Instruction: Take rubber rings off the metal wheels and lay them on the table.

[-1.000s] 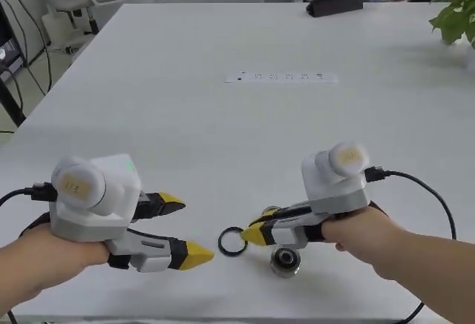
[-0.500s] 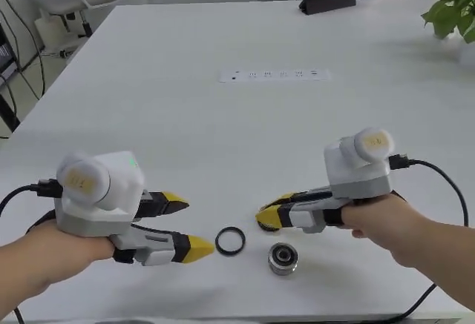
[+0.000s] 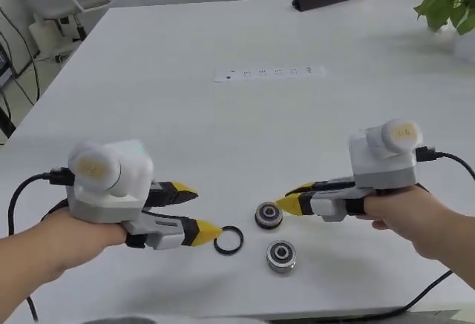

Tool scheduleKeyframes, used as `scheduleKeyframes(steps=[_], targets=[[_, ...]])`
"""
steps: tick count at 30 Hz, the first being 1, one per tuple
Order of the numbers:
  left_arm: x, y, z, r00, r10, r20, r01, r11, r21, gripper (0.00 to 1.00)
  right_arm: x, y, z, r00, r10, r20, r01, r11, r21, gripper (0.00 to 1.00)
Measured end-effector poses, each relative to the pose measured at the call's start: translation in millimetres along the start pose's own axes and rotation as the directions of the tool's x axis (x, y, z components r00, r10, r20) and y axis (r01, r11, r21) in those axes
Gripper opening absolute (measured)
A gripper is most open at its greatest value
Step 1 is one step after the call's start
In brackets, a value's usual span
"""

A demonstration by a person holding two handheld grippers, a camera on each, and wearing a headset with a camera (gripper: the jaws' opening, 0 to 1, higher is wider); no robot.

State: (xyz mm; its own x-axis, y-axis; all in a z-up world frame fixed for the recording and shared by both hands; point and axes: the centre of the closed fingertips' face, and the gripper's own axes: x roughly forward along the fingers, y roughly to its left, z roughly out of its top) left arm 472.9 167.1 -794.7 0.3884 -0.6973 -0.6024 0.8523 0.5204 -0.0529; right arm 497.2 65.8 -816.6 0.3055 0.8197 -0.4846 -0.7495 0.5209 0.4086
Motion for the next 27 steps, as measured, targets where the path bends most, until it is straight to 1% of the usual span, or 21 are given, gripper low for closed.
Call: scheduleKeyframes(steps=[7,9,13,16,19,23,25,27], targets=[[15.6,2.5,9.5,1.0000,-0.005,-0.001,0.005,1.000,0.017,0.45,-9.2,-5.1,-6.7,0.9997,-0.024,-0.004,0.024,1.000,-0.018,0.19],[20.3,1.9,12.1,0.9999,-0.011,-0.003,0.011,1.000,0.022,0.45,-10.5,-9.4,-6.8,0.9996,-0.029,-0.005,0.029,0.999,-0.023,0.19],[29.6,1.5,14.9,0.9998,-0.020,-0.009,0.020,0.999,0.031,0.45,-11.8,-13.6,-13.2,0.9990,-0.038,-0.025,0.037,0.998,-0.057,0.20],[35.3,0.1,14.8,0.9994,-0.029,-0.019,0.029,0.999,0.038,0.45,-11.6,-15.1,-17.4,0.9985,-0.039,-0.040,0.035,0.995,-0.093,0.20],[40.9,0.5,14.4,0.9992,-0.031,-0.023,0.032,0.999,0.037,0.45,-9.6,-17.5,-20.3,0.9982,-0.037,-0.047,0.031,0.992,-0.126,0.22],[47.3,-0.8,11.8,0.9986,-0.039,-0.035,0.040,0.998,0.044,0.44,-5.1,-15.9,-25.2,0.9974,-0.030,-0.066,0.018,0.985,-0.172,0.25],[49.6,-1.7,11.2,0.9984,-0.041,-0.040,0.043,0.998,0.050,0.43,-2.7,-13.6,-27.3,0.9969,-0.024,-0.075,0.009,0.982,-0.190,0.26],[52.8,-2.9,10.4,0.9979,-0.046,-0.045,0.048,0.997,0.053,0.43,-1.8,-14.5,-28.7,0.9966,-0.017,-0.080,0.000,0.978,-0.208,0.26]])
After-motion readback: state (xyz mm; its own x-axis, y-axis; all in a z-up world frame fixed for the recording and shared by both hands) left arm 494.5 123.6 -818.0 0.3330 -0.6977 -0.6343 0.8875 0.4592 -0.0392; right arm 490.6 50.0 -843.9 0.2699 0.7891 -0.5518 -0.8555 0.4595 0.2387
